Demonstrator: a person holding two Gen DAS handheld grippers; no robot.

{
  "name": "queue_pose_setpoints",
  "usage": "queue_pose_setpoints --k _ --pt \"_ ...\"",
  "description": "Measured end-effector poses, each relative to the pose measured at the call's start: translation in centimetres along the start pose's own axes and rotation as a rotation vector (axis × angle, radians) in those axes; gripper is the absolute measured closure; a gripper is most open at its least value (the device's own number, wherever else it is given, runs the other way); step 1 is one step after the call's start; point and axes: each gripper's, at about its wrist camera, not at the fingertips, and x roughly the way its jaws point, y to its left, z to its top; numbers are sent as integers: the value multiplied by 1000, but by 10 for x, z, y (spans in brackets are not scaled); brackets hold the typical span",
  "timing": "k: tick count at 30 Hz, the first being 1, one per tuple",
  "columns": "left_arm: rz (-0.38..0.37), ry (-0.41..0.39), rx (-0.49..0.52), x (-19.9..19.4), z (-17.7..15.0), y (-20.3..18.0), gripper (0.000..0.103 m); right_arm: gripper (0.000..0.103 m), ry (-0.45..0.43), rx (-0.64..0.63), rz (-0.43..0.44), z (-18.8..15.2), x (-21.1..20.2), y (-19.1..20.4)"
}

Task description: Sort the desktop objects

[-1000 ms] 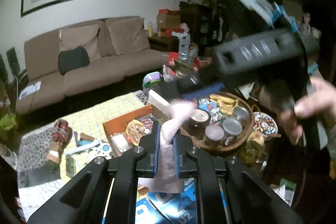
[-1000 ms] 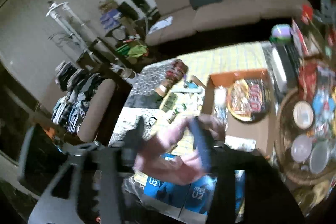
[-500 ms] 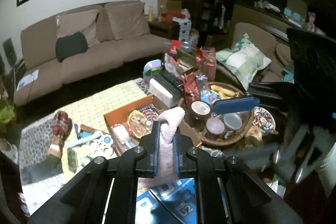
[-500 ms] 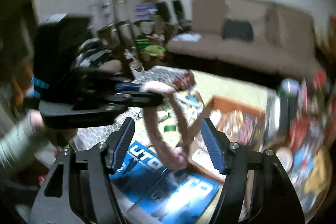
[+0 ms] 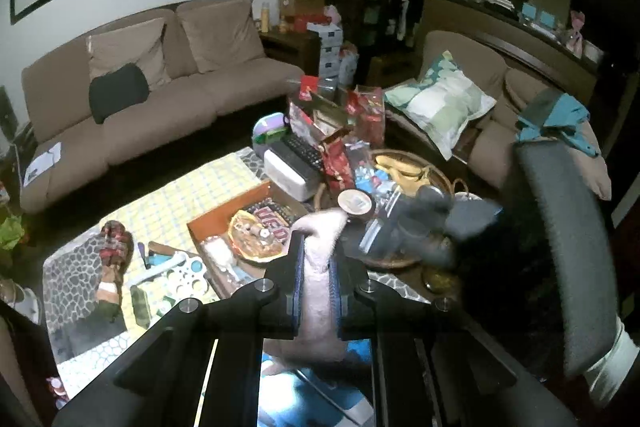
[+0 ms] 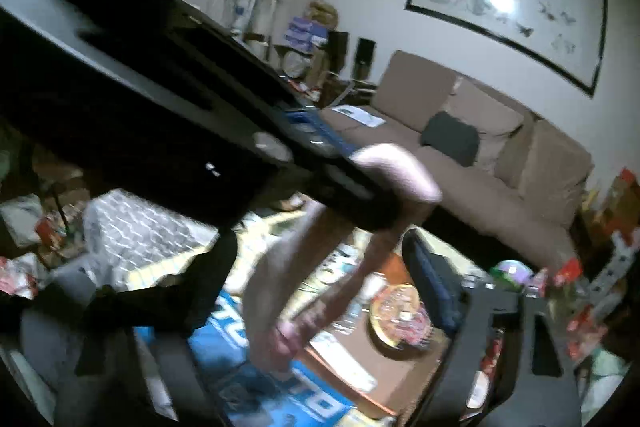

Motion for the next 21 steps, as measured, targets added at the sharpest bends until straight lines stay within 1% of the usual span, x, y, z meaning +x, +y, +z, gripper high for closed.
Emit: queue_pose_setpoints --k 1,3,5,6,7,8,9,10,12,13,14,16,17,18,20,21 --pt "10 -1 -11 0 1 3 93 92 12 32 18 0 2 -2" --pt "12 -5 -34 2 0 9 91 92 43 89 13 -1 9 -8" --pt "17 -13 -78 6 -2 21 84 93 52 165 33 -4 12 -17" --pt "22 -20 -94 6 -4 26 64 94 53 203 46 -6 11 -25" --pt "33 -39 -122 4 -7 34 49 94 49 246 62 -10 9 -35" --pt "48 -77 -156 -2 -14 44 26 94 44 293 72 -12 8 -44" --pt "48 -142 -194 -13 -24 55 14 94 42 344 87 -14 7 -55" --pt "33 -214 -245 -24 -39 67 11 94 34 385 100 -15 7 -64" --pt "8 -302 -325 -36 -72 85 9 94 30 478 109 -19 6 -89" --pt "-1 -327 -355 -37 -90 90 9 94 25 528 118 -20 5 -100" --pt "-35 -337 -382 -30 -115 94 9 94 11 599 137 -22 4 -111" --pt "-123 -323 -422 -10 -150 95 9 94 -12 669 169 -23 4 -129" --pt "-176 -319 -464 3 -170 96 9 94 -26 693 172 -23 3 -133" --pt "-254 -322 -518 20 -190 97 9 94 -38 714 182 -23 1 -138" --pt "-357 -327 -616 46 -218 99 9 94 -67 766 206 -21 -2 -143" --pt "-393 -332 -647 60 -228 96 9 94 -86 798 221 -22 -3 -145"
